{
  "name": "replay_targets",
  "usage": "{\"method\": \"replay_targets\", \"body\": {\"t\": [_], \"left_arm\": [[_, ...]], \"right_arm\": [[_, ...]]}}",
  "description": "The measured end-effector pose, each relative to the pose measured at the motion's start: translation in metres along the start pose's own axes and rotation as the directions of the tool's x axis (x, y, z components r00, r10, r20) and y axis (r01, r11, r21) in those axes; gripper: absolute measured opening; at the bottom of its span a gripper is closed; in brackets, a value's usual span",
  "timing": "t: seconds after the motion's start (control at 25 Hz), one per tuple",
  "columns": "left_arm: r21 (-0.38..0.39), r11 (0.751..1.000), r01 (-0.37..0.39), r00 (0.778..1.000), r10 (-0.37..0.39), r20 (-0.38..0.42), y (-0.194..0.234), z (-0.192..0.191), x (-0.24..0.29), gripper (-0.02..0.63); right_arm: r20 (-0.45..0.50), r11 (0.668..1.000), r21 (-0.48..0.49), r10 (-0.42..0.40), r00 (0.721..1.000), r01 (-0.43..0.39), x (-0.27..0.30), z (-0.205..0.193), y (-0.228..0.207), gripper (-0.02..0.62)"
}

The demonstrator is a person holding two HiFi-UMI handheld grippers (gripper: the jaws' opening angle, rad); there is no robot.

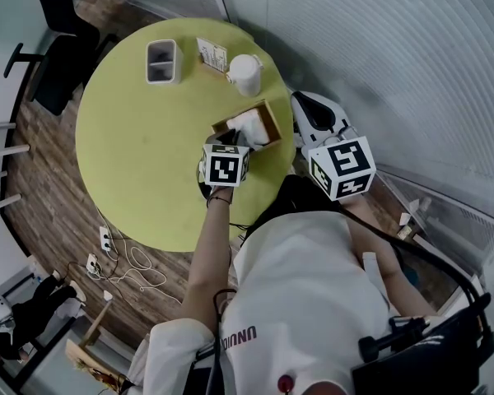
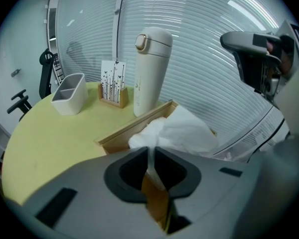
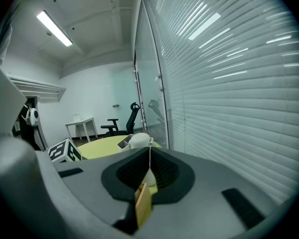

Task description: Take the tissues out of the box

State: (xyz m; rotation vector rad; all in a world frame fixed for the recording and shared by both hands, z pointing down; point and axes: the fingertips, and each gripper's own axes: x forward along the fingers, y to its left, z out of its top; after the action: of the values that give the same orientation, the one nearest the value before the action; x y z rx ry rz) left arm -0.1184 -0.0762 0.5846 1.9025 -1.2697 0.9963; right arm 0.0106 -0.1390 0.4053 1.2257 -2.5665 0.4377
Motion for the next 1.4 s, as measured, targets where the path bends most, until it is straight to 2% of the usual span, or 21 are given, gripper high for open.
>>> {"method": "replay_targets", "body": {"t": [0.36, 0.8, 1.4], "left_arm": [[-0.004, 1.000, -0.004, 1.000, 0.004, 0.009, 0.000, 0.002, -0.001, 0.037], [-0.089, 0.996, 0.030, 0.999, -0.027, 0.032, -0.001, 0.003, -0.005, 0.014], [-0.144, 0.987, 0.067, 0.996, -0.057, 0.073, -0.005, 0.010, -0.014, 0.012]], "right_arm": [[-0.002, 1.000, -0.003, 0.000, 1.000, 0.000, 0.000, 0.000, 0.000, 0.020], [-0.006, 1.000, -0.004, -0.002, 1.000, 0.002, 0.000, -0.001, -0.001, 0.020], [-0.017, 1.000, -0.015, 0.006, 1.000, -0.006, 0.004, -0.001, 0.000, 0.020]]}}
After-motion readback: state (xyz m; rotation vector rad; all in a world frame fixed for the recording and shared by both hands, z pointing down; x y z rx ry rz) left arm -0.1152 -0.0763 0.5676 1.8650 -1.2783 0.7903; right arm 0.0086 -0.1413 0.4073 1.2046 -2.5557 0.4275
